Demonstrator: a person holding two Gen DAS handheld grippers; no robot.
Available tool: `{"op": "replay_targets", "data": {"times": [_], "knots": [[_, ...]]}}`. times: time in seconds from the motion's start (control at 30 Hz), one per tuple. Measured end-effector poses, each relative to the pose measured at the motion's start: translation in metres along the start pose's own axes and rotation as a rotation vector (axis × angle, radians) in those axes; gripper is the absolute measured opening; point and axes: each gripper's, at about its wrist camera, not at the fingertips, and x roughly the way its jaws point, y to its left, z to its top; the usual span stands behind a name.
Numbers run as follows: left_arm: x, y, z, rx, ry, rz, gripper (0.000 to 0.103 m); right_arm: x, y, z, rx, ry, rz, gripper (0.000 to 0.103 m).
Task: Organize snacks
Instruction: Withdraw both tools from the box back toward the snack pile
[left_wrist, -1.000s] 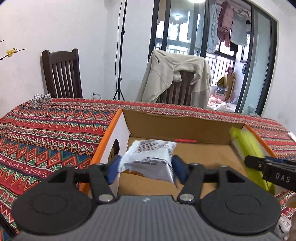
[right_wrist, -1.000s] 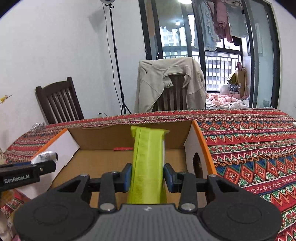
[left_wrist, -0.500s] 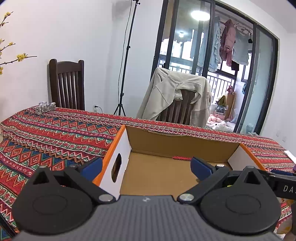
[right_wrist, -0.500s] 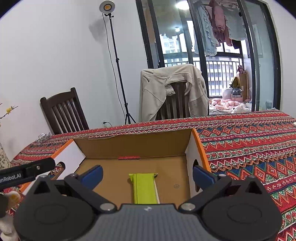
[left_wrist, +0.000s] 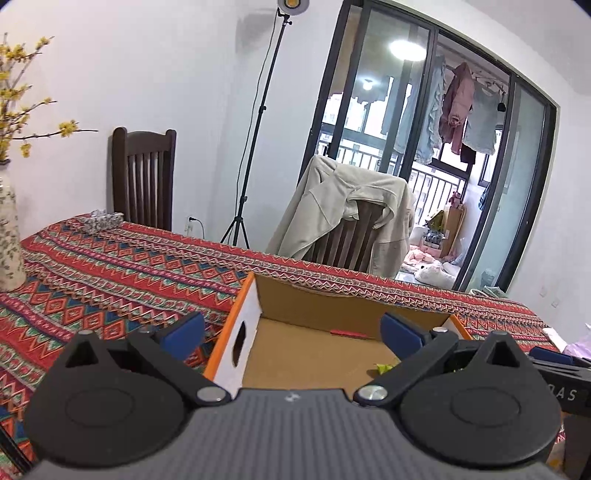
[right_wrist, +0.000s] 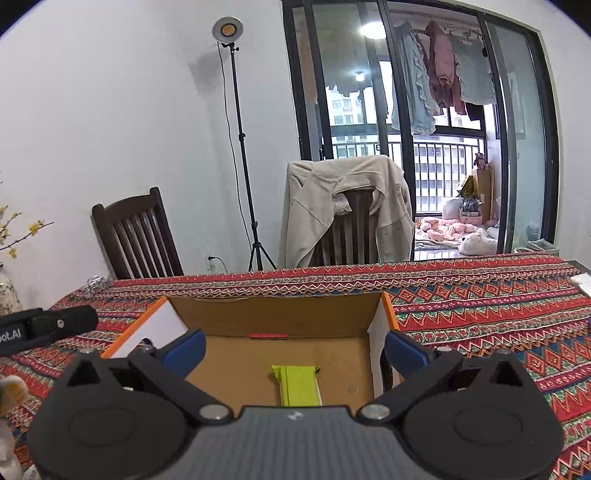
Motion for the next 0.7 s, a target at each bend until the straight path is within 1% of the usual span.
{"op": "replay_targets", "data": {"times": [0.23, 0.4, 0.7], "knots": [[-0.040, 0.018, -0.012, 0.006, 0.013, 0.009, 0.103, -0.037, 0.009, -0.011, -0.016, 0.005, 0.001, 0.103], [-0.070, 0.031, -0.024, 0.007, 0.016, 0.016, 0.103, -0.065, 0.018, -0.027, -0.040, 0.010, 0.009, 0.103], [-0.112, 0.049, -0.058, 0.015, 0.058, 0.014, 0.103, -0.113, 0.031, -0.063, -0.058, 0.036, 0.033, 0.103]]}}
